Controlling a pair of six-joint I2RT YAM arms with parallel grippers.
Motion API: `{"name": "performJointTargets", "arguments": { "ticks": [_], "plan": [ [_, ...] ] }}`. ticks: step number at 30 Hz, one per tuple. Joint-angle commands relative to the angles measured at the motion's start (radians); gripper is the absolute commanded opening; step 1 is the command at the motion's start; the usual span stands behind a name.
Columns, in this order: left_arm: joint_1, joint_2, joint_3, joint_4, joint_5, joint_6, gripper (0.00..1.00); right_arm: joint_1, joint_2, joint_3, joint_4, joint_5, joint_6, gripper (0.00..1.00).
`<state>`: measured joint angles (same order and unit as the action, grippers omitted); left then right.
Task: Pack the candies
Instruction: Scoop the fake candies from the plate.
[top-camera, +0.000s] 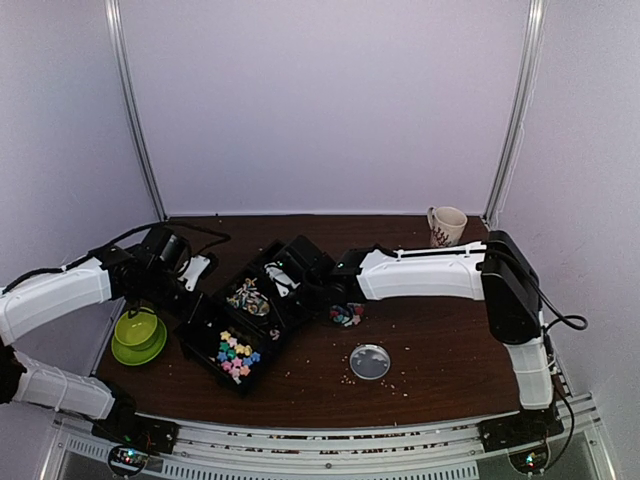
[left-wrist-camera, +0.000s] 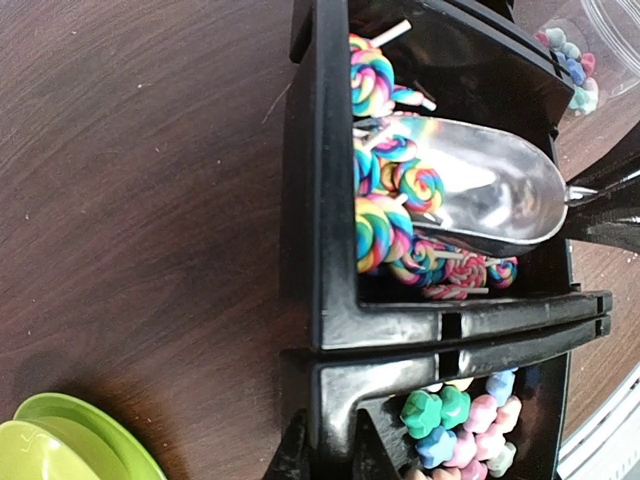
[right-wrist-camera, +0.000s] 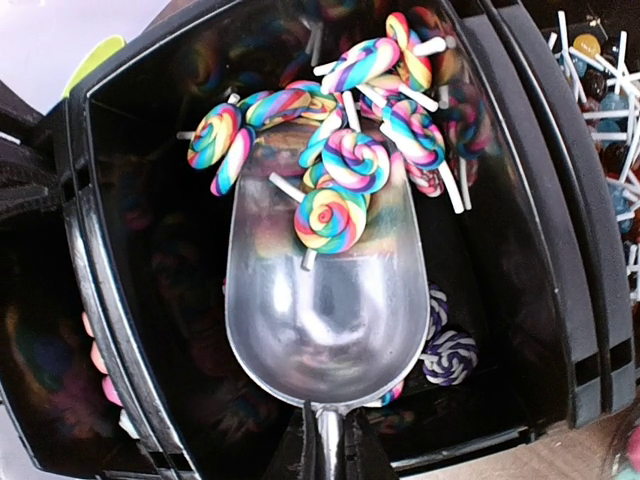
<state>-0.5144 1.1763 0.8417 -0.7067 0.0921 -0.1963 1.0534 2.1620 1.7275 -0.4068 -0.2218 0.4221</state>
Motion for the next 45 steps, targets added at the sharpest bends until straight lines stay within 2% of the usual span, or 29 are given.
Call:
{"name": "performJointTargets", "arguments": {
  "ticks": [1, 9, 12, 18, 23, 27, 33, 37, 41, 45],
  "plan": [
    [-0.008, -0.044, 0.025, 0.163, 0.079, -0.004, 0.0, -0.027, -0.021, -0.061, 0.008, -0.028, 0.123, 0.0],
    [0.023, -0.04, 0.014, 0.19, 0.15, -0.017, 0.0, -0.033, -0.024, -0.068, 0.022, 0.006, 0.146, 0.0],
    [0.023, -0.032, 0.015, 0.192, 0.227, 0.01, 0.0, -0.033, 0.01, -0.008, -0.045, 0.124, 0.095, 0.0],
    [0.022, -0.039, 0.021, 0.17, 0.288, 0.038, 0.0, -0.027, 0.064, 0.123, -0.131, 0.423, -0.068, 0.0],
    [0.019, -0.05, 0.005, 0.159, 0.309, 0.04, 0.0, -0.018, 0.069, 0.157, -0.093, 0.573, -0.231, 0.0],
    [0.019, -0.041, 0.0, 0.164, 0.306, 0.036, 0.0, 0.01, 0.043, 0.083, 0.037, 0.661, -0.368, 0.0],
    [0.02, -0.02, 0.002, 0.17, 0.296, 0.022, 0.0, 0.019, -0.01, -0.059, 0.2, 0.652, -0.426, 0.0],
    [0.026, -0.026, 0.007, 0.153, 0.24, 0.021, 0.0, 0.016, -0.05, -0.138, 0.273, 0.619, -0.428, 0.0],
    [0.033, -0.074, 0.011, 0.142, 0.143, 0.012, 0.0, 0.01, -0.058, -0.114, 0.218, 0.529, -0.389, 0.0],
    [0.035, -0.088, -0.002, 0.174, 0.207, 0.01, 0.0, 0.017, -0.09, -0.207, 0.369, 0.564, -0.46, 0.0]
  ]
}}
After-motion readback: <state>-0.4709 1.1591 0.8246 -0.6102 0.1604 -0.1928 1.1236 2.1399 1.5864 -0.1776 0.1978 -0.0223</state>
